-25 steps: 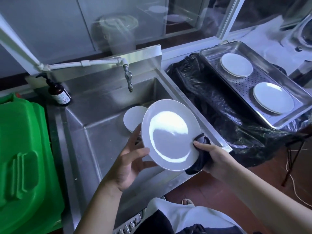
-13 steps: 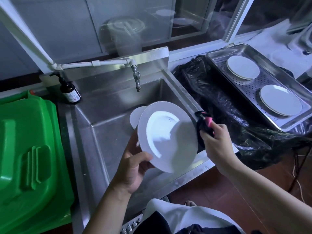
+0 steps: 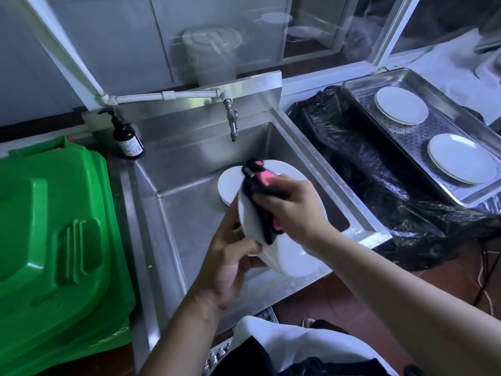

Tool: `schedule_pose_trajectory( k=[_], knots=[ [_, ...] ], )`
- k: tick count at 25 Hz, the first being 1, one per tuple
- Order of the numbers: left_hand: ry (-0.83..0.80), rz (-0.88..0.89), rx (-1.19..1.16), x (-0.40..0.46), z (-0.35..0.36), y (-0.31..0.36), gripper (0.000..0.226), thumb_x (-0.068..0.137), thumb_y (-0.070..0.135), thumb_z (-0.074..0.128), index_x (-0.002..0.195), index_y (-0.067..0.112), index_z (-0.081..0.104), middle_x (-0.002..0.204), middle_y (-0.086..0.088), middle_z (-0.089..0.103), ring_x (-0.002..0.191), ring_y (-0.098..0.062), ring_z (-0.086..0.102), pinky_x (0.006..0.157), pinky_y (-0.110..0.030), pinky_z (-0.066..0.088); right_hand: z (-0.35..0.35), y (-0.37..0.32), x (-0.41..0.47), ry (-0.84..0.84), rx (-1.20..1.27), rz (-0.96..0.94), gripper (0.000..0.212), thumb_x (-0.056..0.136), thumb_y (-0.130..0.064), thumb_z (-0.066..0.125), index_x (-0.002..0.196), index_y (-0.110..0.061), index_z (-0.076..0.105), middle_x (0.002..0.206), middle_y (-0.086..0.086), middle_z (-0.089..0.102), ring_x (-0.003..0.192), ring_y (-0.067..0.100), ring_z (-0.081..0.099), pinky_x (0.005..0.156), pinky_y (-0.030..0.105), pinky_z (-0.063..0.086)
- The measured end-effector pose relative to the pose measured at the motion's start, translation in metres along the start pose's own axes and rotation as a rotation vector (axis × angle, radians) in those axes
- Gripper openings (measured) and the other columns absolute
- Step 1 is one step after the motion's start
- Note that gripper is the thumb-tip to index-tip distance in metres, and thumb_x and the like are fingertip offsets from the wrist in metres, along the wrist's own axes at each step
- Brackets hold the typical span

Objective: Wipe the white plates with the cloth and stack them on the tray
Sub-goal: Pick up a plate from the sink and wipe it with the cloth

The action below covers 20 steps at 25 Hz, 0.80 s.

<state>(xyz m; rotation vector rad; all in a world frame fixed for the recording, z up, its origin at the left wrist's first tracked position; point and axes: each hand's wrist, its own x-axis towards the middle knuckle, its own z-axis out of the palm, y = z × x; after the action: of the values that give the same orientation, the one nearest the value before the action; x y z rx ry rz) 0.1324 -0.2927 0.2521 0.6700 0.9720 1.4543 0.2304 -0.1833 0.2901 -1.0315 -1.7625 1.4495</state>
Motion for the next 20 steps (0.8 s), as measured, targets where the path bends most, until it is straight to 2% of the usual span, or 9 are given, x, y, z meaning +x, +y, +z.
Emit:
schedule_pose_trajectory(
  k=[3, 5, 6, 9, 11, 12, 14, 16, 20],
  knots=[
    [-0.012, 0.059, -0.082, -0.003, -0.013, 0.005, 0.072, 0.079, -0.006, 0.053, 0.143, 0.029, 0.052, 0.130, -0.018, 0.063, 0.100, -0.034, 0.066, 0.069, -0.046, 0.057, 0.006, 0.001, -0.020, -0.247, -0.057, -0.063, 0.012, 0.084, -0.010, 0.074, 0.079, -0.021, 0.075, 0.091, 0.007, 0.065, 0.082, 0.027, 0.066, 0.074, 0.046, 0.053],
    [-0.032, 0.113, -0.147, -0.007, -0.018, 0.005, 0.063, 0.086, 0.018, 0.064, 0.146, 0.022, 0.046, 0.136, -0.024, 0.060, 0.109, -0.043, 0.064, 0.077, -0.055, 0.057, -0.001, 0.007, -0.028, -0.360, -0.104, -0.023, 0.007, 0.085, -0.011, 0.074, 0.080, -0.016, 0.074, 0.090, 0.016, 0.062, 0.079, 0.035, 0.062, 0.075, 0.051, 0.051],
    [-0.025, 0.118, -0.168, -0.008, -0.018, 0.004, 0.059, 0.091, 0.023, 0.061, 0.148, 0.023, 0.045, 0.135, -0.025, 0.060, 0.111, -0.043, 0.065, 0.077, -0.054, 0.057, -0.005, 0.009, -0.032, -0.418, -0.113, 0.009, 0.006, 0.086, -0.014, 0.073, 0.082, -0.010, 0.073, 0.089, 0.025, 0.059, 0.074, 0.040, 0.058, 0.070, 0.055, 0.050],
    [0.093, 0.093, -0.175, -0.007, -0.014, -0.003, 0.056, 0.092, 0.007, 0.043, 0.143, 0.027, 0.053, 0.119, -0.016, 0.071, 0.095, -0.031, 0.072, 0.063, -0.037, 0.058, -0.022, 0.015, -0.040, -0.546, -0.150, 0.037, 0.023, 0.088, -0.018, 0.072, 0.076, 0.000, 0.063, 0.076, 0.027, 0.049, 0.063, 0.025, 0.044, 0.059, 0.038, 0.039],
    [0.138, 0.062, -0.150, -0.005, -0.013, -0.010, 0.057, 0.085, 0.007, 0.048, 0.137, 0.028, 0.059, 0.123, -0.014, 0.071, 0.099, -0.030, 0.072, 0.064, -0.037, 0.058, -0.039, 0.017, -0.041, -0.619, -0.220, 0.079, 0.021, 0.088, -0.011, 0.074, 0.069, -0.018, 0.068, 0.071, 0.010, 0.052, 0.062, 0.009, 0.047, 0.059, 0.023, 0.039],
    [0.162, 0.050, -0.146, -0.003, -0.012, -0.013, 0.056, 0.082, 0.010, 0.052, 0.135, 0.026, 0.062, 0.125, -0.014, 0.070, 0.103, -0.031, 0.070, 0.067, -0.040, 0.058, -0.050, 0.017, -0.040, -0.663, -0.265, 0.104, 0.032, 0.087, -0.008, 0.075, 0.066, -0.031, 0.067, 0.069, -0.002, 0.053, 0.060, 0.004, 0.048, 0.059, 0.017, 0.039],
    [0.216, 0.024, -0.162, 0.001, -0.013, -0.018, 0.056, 0.074, 0.020, 0.062, 0.130, 0.021, 0.065, 0.125, -0.015, 0.069, 0.107, -0.031, 0.067, 0.073, -0.042, 0.058, -0.077, 0.023, -0.037, -0.748, -0.376, 0.124, 0.045, 0.085, -0.006, 0.076, 0.060, -0.042, 0.064, 0.069, -0.012, 0.054, 0.063, 0.000, 0.049, 0.064, 0.016, 0.040],
    [0.270, 0.000, -0.168, 0.005, -0.014, -0.023, 0.062, 0.069, 0.025, 0.067, 0.130, 0.017, 0.063, 0.126, -0.016, 0.065, 0.109, -0.032, 0.062, 0.076, -0.043, 0.052, -0.108, 0.036, -0.034, -0.751, -0.451, 0.166, 0.045, 0.085, -0.006, 0.076, 0.061, -0.043, 0.067, 0.075, -0.011, 0.060, 0.068, 0.001, 0.055, 0.069, 0.018, 0.044],
    [0.322, -0.013, -0.197, 0.008, -0.009, -0.037, 0.063, 0.068, 0.023, 0.067, 0.130, 0.019, 0.061, 0.121, -0.009, 0.064, 0.104, -0.034, 0.043, 0.071, -0.037, 0.048, -0.167, 0.068, -0.033, -0.585, -0.556, 0.237, 0.017, 0.086, -0.015, 0.076, 0.087, -0.031, 0.078, 0.095, -0.003, 0.070, 0.087, 0.015, 0.068, 0.088, 0.043, 0.053]
  ],
)
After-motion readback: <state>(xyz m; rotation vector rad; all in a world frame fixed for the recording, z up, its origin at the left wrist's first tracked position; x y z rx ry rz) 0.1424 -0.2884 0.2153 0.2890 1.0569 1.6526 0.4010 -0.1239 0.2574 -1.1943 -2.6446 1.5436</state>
